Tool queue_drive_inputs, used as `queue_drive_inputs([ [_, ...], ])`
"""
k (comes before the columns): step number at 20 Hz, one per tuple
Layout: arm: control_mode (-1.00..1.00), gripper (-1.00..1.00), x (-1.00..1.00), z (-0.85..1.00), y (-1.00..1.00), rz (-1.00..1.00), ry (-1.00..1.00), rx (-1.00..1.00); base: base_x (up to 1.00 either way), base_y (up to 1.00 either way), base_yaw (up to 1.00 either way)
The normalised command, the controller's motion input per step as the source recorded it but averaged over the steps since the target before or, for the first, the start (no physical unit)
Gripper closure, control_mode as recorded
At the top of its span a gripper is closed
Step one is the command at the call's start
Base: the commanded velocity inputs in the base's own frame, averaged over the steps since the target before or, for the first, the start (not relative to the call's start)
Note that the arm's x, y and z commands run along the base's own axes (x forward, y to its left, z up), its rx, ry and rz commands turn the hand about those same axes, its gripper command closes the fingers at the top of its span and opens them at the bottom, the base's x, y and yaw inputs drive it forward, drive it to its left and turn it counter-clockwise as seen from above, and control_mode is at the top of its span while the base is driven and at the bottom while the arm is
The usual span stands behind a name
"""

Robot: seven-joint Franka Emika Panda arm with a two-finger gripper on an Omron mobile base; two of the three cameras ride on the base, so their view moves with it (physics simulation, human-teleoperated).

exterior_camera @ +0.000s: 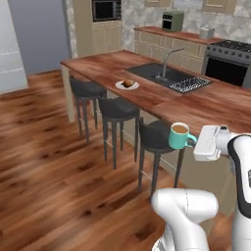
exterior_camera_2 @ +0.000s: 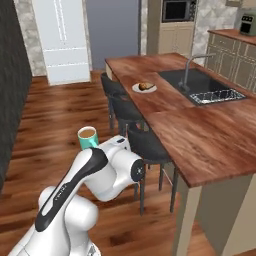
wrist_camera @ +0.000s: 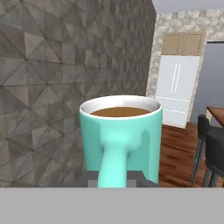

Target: Pick up the brewed coffee from the coffee machine and place it next to the breakfast plate on the dining counter.

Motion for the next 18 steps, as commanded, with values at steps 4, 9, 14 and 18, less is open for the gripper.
queue_drive_inputs([
  [4,1.0,1.0,0.0,0.0,0.0,0.0,0.0,0.0,0.65,1.0,-0.39],
  [9,1.0,1.0,0.0,0.0,0.0,0.0,0.0,0.0,0.66,1.0,-0.41],
  [14,1.0,1.0,0.0,0.0,0.0,0.0,0.0,0.0,0.77,1.0,-0.46],
  [18,1.0,1.0,0.0,0.0,0.0,0.0,0.0,0.0,0.74,1.0,-0.47],
])
